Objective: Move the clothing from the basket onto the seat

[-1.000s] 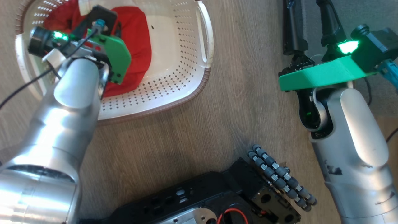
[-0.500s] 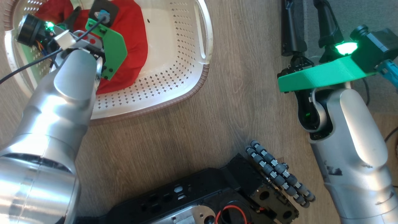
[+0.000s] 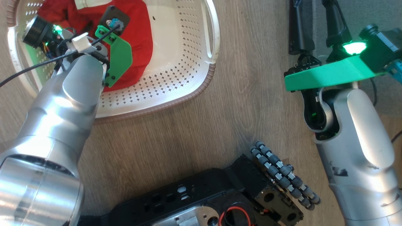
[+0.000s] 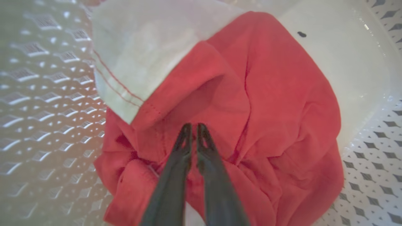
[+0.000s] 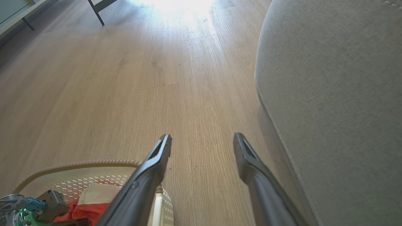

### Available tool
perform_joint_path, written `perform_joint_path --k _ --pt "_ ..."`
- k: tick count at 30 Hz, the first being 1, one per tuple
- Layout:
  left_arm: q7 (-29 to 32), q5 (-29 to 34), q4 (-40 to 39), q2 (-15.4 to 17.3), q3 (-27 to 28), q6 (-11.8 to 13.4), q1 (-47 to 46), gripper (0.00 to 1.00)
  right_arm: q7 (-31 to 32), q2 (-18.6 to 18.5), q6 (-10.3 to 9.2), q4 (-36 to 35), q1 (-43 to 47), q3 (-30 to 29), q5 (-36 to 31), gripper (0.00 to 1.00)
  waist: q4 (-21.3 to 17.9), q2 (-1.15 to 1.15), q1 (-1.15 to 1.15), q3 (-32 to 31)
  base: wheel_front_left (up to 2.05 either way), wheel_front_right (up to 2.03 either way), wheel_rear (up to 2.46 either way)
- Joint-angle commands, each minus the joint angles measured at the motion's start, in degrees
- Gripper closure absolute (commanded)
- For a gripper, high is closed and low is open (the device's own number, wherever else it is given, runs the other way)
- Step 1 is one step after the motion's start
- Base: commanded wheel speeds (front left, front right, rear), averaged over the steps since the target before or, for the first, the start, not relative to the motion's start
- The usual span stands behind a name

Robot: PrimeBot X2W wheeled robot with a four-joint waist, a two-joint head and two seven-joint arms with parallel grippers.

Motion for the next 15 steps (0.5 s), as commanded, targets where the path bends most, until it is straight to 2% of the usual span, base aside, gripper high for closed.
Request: perform_joint_path --k 1,8,15 --pt "-0.1 -0.4 -0.6 0.3 0.6 0.3 0.9 1.0 -0.4 0.6 0.4 -1.6 2.8 0.5 0.0 0.0 0.0 0.0 0.0 -0.1 0.0 0.0 0.0" --pt "-3.0 -2.1 -0.5 0.5 0.9 -0.3 1.5 1.0 -0.4 0.6 0.4 -1.2 1.2 0.0 -0.3 0.0 0.0 0.0 0.0 -1.6 0.0 0.0 0.0" --pt "-8.1 -4.9 -0.6 -0.8 1.4 -1.3 4.6 1.0 -0.4 0.6 0.4 0.1 1.5 -1.7 -2.4 0.0 1.8 0.0 0.0 -7.6 0.0 0.0 0.0"
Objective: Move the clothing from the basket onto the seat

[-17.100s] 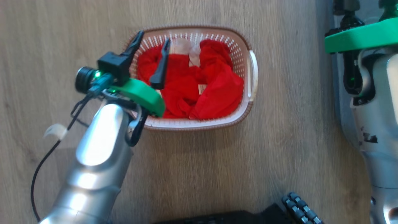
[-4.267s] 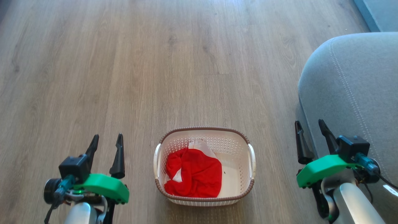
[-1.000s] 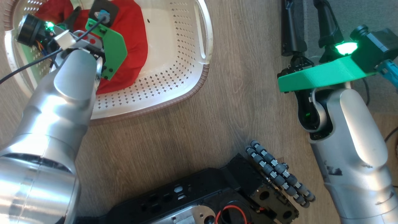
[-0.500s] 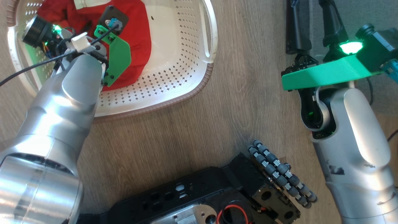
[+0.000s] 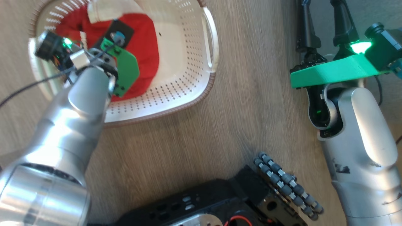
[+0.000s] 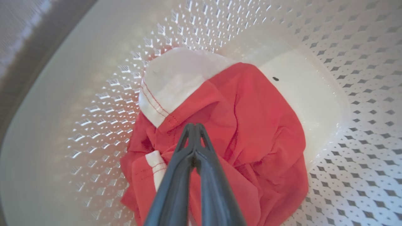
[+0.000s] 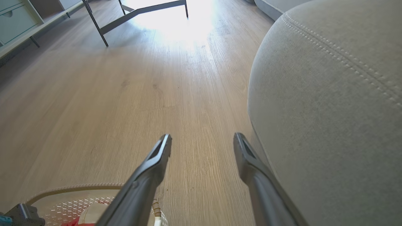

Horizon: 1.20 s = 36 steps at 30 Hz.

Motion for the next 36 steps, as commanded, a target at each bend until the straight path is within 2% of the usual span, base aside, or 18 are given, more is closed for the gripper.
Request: perform_joint_path --k 1,6,7,8,13,23,36 --pt "-1.9 -1.2 -0.9 0.0 1.0 -0.4 2.4 1.0 -0.3 0.5 0.4 -1.0 2.0 0.0 -1.1 0.0 1.5 0.0 0.0 -3.8 0.0 0.0 0.0" --pt "-7.3 -4.4 -3.1 -0.5 1.8 -0.6 5.0 1.0 -0.3 0.5 0.4 0.1 3.1 -0.9 -2.9 0.0 3.5 0.0 0.0 -9.2 0.0 0.0 0.0" --pt "-8.1 -5.1 -3.8 -0.6 1.7 -0.9 5.7 0.16 -0.3 0.5 0.4 0.4 3.3 -1.1 -3.2 0.0 3.9 0.0 0.0 -10.4 0.0 0.0 0.0" --pt "-8.7 -6.0 -4.8 -0.6 1.6 -1.2 6.5 0.0 -0.3 0.5 0.4 0.6 3.6 -1.1 -3.5 0.0 4.3 0.0 0.0 -11.5 0.0 0.0 0.0" --pt "-10.3 -9.8 -8.9 -0.6 0.4 -1.7 9.8 0.0 -0.3 0.5 0.4 1.7 4.8 -1.7 -4.6 0.0 6.0 0.0 0.0 -16.1 0.0 0.0 0.0" --pt "-11.2 -17.7 -19.8 -0.6 -1.2 0.6 17.2 0.0 -0.3 -0.8 0.4 4.2 9.2 -2.5 -5.3 0.0 10.4 0.0 0.0 -27.8 0.0 0.0 0.0" --pt "-11.2 -19.8 -35.3 1.4 6.8 2.5 31.3 0.0 -0.3 -2.2 0.4 6.8 16.3 -2.9 -4.9 0.0 15.1 0.0 0.0 -41.1 0.0 0.0 0.0"
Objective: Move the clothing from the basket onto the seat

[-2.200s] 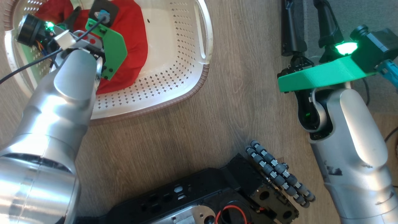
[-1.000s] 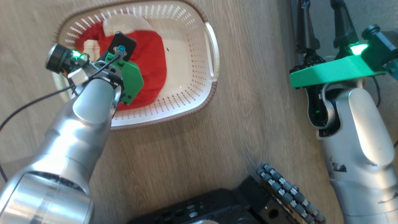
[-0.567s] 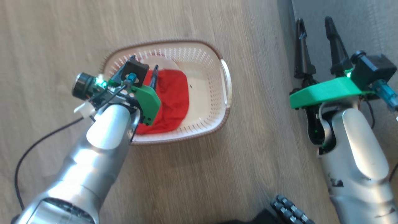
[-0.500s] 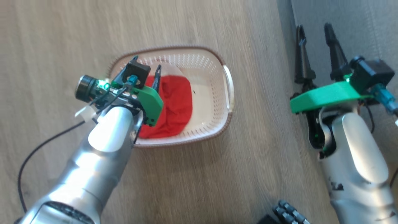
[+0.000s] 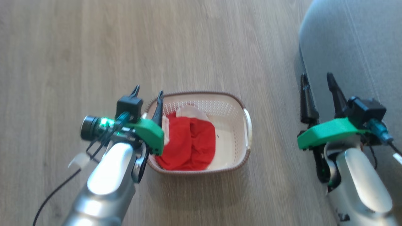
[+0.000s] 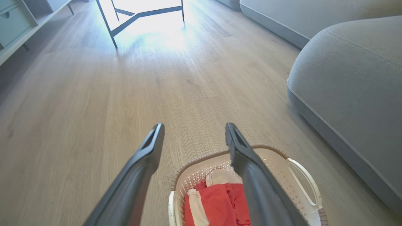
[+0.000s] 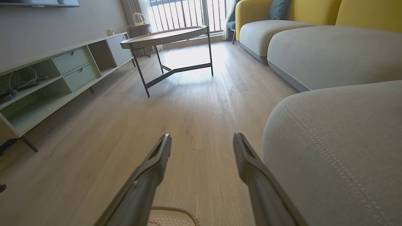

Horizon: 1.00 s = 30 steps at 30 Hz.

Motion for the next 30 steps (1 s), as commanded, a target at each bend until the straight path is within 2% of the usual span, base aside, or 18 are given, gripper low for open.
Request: perform_joint_path --k 1,14,30 --pt "-0.5 -0.2 -2.9 1.7 2.8 0.5 0.5 0.0 -0.3 -0.3 0.4 -1.4 0.7 1.0 0.0 0.0 2.1 -0.01 0.01 -3.7 0.0 0.0 0.0" --pt "-0.5 0.0 -14.3 3.2 13.2 0.6 14.6 0.0 -0.3 0.0 0.4 -0.2 5.4 1.8 0.6 0.0 3.1 -0.01 0.01 -11.2 0.0 0.0 0.0" --pt "-0.5 2.7 -18.9 2.4 21.0 -0.3 23.9 0.0 -0.3 0.6 0.4 0.3 8.6 1.6 0.6 0.0 2.7 -0.01 0.01 -14.2 0.0 0.0 0.0"
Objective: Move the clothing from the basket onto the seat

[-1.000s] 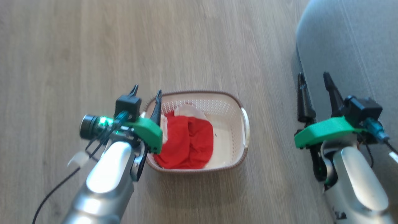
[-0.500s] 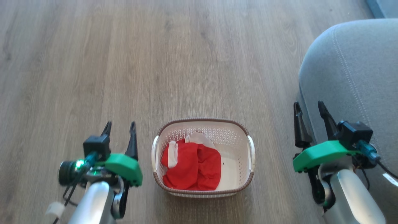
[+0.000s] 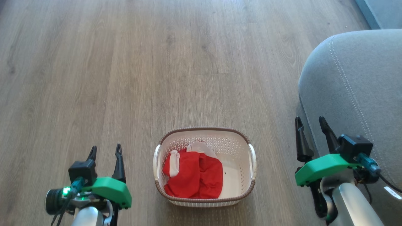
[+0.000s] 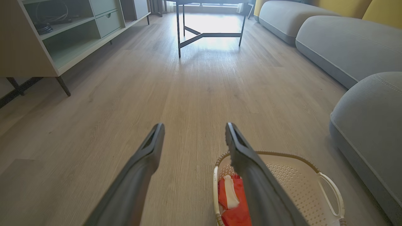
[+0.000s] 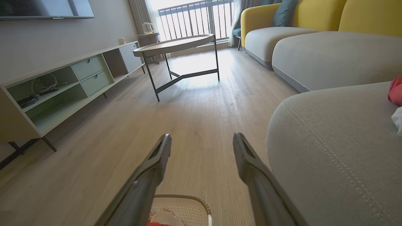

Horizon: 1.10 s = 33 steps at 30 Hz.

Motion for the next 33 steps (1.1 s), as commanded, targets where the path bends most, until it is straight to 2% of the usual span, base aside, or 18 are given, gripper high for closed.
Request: perform_joint_path --k 1,20,26,33 --pt "-0.5 1.0 -2.3 0.3 2.5 -0.3 -1.9 0.0 -0.3 0.4 0.4 -1.5 -0.9 1.0 0.1 0.0 0.0 0.0 0.01 -0.1 0.0 0.0 0.0" --pt "-0.5 4.0 0.0 -1.7 3.5 -2.8 -2.4 0.0 -0.3 0.9 0.4 -2.2 -2.2 1.4 -0.1 0.0 -0.9 0.0 0.01 2.9 0.0 0.0 0.0" --pt "-0.5 4.7 1.6 -2.0 2.3 -3.9 -4.6 0.0 -0.3 0.9 0.4 -3.5 -4.6 1.7 -0.5 0.0 -1.9 0.0 0.01 7.4 0.0 0.0 0.0" --pt "-0.5 5.7 5.2 -2.3 -0.1 -4.7 -9.5 0.0 -0.3 1.3 0.4 -5.4 -9.2 2.6 -0.5 0.0 -4.3 0.0 0.01 15.5 0.0 0.0 0.0"
